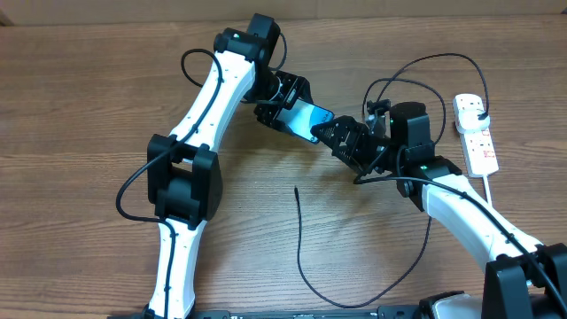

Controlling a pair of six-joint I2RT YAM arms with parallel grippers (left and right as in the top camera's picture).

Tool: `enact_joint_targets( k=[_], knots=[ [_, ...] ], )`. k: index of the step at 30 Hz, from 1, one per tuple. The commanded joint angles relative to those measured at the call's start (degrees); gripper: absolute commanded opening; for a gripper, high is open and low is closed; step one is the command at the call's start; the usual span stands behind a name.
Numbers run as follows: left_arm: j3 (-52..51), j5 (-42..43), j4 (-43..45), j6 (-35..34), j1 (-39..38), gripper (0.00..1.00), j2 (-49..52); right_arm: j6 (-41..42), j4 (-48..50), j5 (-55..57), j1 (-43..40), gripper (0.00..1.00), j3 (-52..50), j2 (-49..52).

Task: Plug charger to phone and switch on socket
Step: 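Close the right gripper on the phone's side edge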

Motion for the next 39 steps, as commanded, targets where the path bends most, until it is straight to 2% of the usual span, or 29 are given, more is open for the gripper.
enact_joint_targets(
  k=[1, 14, 19, 21, 22, 32, 39],
  knots=[
    [1.8, 3.5, -0.2, -3.1, -1.2, 0.04, -0.1, -1.4, 0.3, 4.2, 0.5, 1.00, 1.2, 0.0],
    [1.8, 5.3, -0.2, -7.4, -6.6, 0.04, -0.1, -1.3, 0.3, 8.9, 0.5, 0.99, 1.2, 0.0],
    [1.8, 5.6, 0.0, -7.6, -7.4, 0.04, -0.1, -1.3, 0.3, 9.1, 0.5, 0.82, 1.2, 0.0],
    [1.8, 5.6, 0.0, -7.6, -7.2, 0.04, -0.1, -1.3, 0.2, 9.1, 0.5, 0.69, 1.2, 0.0],
    [1.8, 5.6, 0.0, -7.6, -7.2, 0.04, -0.1, -1.3, 0.2, 9.0, 0.5, 0.67, 1.2, 0.0],
    [1.8, 5.6, 1.4, -7.6, -7.0, 0.04, -0.1, -1.3, -1.2, 9.1, 0.5, 0.50, 1.2, 0.0],
    [1.8, 5.6, 1.4, -7.6, -7.1, 0.04, -0.1, -1.3, -1.2, 9.1, 0.5, 0.41, 1.2, 0.0]
  ],
)
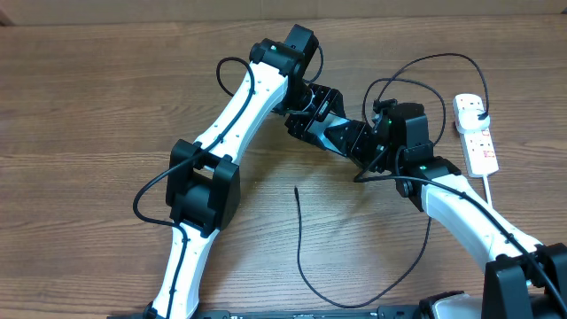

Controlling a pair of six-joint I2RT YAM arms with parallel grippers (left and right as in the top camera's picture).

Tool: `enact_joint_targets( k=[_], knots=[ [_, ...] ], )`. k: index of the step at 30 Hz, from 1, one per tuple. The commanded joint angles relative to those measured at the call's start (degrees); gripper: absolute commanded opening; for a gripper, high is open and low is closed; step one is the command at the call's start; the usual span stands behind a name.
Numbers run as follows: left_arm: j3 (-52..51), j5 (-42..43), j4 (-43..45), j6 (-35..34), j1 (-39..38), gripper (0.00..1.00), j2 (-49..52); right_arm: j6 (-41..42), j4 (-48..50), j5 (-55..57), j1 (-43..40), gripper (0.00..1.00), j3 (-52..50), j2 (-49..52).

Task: Plug charger to phone and switch on socket
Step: 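Close the right gripper on the phone's side edge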

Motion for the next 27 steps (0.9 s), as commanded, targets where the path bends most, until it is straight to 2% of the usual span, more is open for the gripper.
enact_joint_targets(
  k=[1, 7, 14, 27],
  knots=[
    [1.8, 1.9, 0.1, -0.7, 0.3, 0.04, -0.1, -0.3, 0.2, 0.2, 0.3, 0.38, 1.2, 0.0],
    [1.8, 1.9, 0.1, -0.7, 0.3, 0.04, -0.1, -0.3, 0.1, 0.2, 0.3, 0.21, 1.2, 0.0],
    [1.8, 1.9, 0.1, -0.7, 0.3, 0.04, -0.1, -0.3, -0.3, 0.2, 0.3, 0.18, 1.2, 0.0],
    [1.8, 1.4, 0.5, -0.7, 0.3, 0.04, -0.1, -0.3, -1.0, 0.2, 0.3, 0.07, 1.2, 0.0]
  ],
)
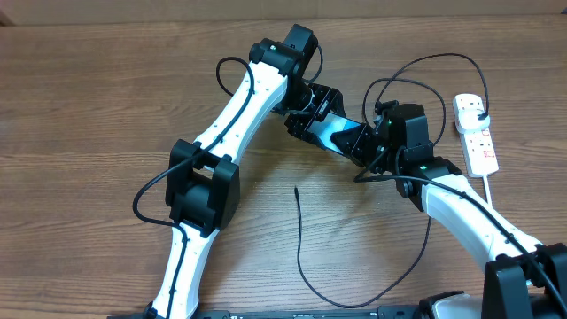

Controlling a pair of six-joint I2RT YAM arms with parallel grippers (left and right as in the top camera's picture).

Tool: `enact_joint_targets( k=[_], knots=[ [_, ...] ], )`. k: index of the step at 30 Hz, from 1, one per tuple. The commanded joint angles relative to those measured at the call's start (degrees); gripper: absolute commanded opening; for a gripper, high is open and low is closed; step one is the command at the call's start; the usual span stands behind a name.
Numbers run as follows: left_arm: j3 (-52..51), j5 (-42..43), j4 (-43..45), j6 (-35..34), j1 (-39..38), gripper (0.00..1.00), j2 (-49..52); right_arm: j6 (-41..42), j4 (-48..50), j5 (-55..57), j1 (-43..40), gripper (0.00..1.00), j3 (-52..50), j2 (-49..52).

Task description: Plug charger to phone and switch on socket

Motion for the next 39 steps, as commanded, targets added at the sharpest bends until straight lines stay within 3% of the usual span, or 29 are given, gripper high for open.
enact_joint_targets(
  k=[1, 2, 4, 5, 6, 7, 8, 15, 19, 26, 34, 39],
  knots=[
    [1.8, 1.1, 0.3, -0.7, 0.3, 0.04, -0.1, -0.3, 0.4, -1.1, 0.3, 0.06, 1.2, 0.0],
    [1.8, 1.0, 0.3, -0.7, 0.3, 0.04, -0.1, -0.3, 0.4, -1.1, 0.3, 0.05, 1.2, 0.0],
    [1.8, 1.0, 0.3, -0.5, 0.3, 0.20, -0.1, -0.3, 0.4, -0.9, 0.3, 0.04, 1.2, 0.0],
    [1.8, 0.7, 0.3, -0.5, 0.3, 0.38, -0.1, -0.2, 0.4, -1.0, 0.3, 0.04, 1.2, 0.0],
    [1.8, 0.4, 0.3, -0.2, 0.3, 0.66, -0.1, -0.2, 0.4, -1.0, 0.3, 0.04, 1.2, 0.0],
    [1.8, 0.1, 0.3, 0.3, 0.3, 0.88, -0.1, -0.2, 0.4, -1.0, 0.3, 0.04, 1.2, 0.0],
    [1.8, -0.4, 0.3, 1.8, 0.5, 1.00, -0.1, -0.2, 0.4, -1.0, 0.3, 0.04, 1.2, 0.0],
    [1.8, -0.6, -0.4, 9.4, 3.5, 1.00, -0.5, 0.2, 1.8, -1.6, -0.3, 0.04, 1.2, 0.0],
    [1.8, -1.0, -1.6, 12.2, 6.4, 1.00, -2.4, 6.1, 3.2, -1.6, -0.7, 0.04, 1.2, 0.0],
    [1.8, -5.0, -3.3, 15.6, 10.6, 1.00, -8.5, 23.9, 7.0, -2.1, -0.7, 0.04, 1.2, 0.0],
    [1.8, -8.8, -3.1, 16.2, 11.5, 1.00, -15.6, 56.6, 14.1, -9.1, -0.7, 0.04, 1.2, 0.0],
    [1.8, -9.0, -3.1, 16.0, 11.6, 1.00, -18.5, 61.7, 24.7, -15.8, -0.7, 0.04, 1.2, 0.0]
  ],
)
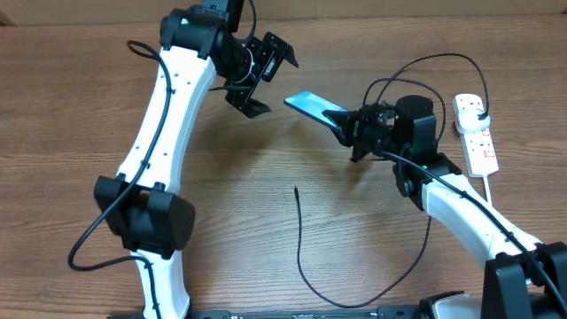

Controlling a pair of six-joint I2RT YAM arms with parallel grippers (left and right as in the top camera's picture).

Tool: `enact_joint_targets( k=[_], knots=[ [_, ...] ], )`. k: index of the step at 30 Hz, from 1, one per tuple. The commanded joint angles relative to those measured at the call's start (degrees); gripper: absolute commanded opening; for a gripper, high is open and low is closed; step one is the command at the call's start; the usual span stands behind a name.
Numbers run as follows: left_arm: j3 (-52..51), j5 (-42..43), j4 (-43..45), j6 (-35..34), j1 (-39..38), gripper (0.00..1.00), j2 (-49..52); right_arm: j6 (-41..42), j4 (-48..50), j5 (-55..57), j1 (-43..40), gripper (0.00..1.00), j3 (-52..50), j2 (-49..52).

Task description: Plug charger to phone and switch on socket

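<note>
The phone (312, 104), dark with a blue-lit screen, is held tilted above the table at centre right. My right gripper (344, 125) is shut on its right end. My left gripper (263, 75) is open and empty, up and to the left of the phone, well apart from it. The black charger cable (299, 239) lies on the table, its free end (295, 189) below the phone, touching nothing. The white socket strip (477, 135) lies at the far right with a plug in its top end.
The cable's far part loops (425, 60) above the right arm toward the strip. My left arm (155, 142) stretches up the left side of the wooden table (71, 106). The right arm (469, 217) comes in from the bottom right.
My left gripper has let go of the phone and moved up and left, now open. The phone is held by my right gripper alone. The cable end has not moved.
First my left gripper held the phone next to my right gripper at table centre. Then both arms sat further right with the phone between the two grippers, and stayed so. Now the right gripper alone holds it and the left has drawn away.
</note>
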Motion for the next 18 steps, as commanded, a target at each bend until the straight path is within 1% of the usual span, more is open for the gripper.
enact_joint_targets(
  k=[1, 2, 4, 7, 13, 18],
  knots=[
    [1.2, -1.4, 0.3, 1.1, -0.1, 1.00, -2.6, 8.6, 7.8, -7.5, -0.2, 0.04, 1.2, -0.2],
    [1.2, -1.4, 0.3, 1.1, -0.1, 1.00, -2.6, 10.5, 9.3, -8.5, -0.2, 0.04, 1.2, -0.3],
    [1.2, -1.4, 0.2, 1.0, -0.1, 1.00, -2.6, 18.9, 12.7, -10.4, -0.1, 0.04, 1.2, -0.3],
    [1.2, -1.4, 0.4, 0.0, -0.1, 1.00, -2.6, 23.1, 15.1, -10.4, -0.1, 0.04, 1.2, -0.3],
    [1.2, -1.9, 1.8, -0.6, -0.2, 1.00, -2.6, 23.3, 15.2, -8.0, -0.1, 0.04, 1.2, -0.2],
    [1.2, -5.8, 2.6, -0.7, -1.4, 1.00, -2.6, 23.3, 15.2, -6.4, -0.1, 0.04, 1.2, -0.2]
  ],
)
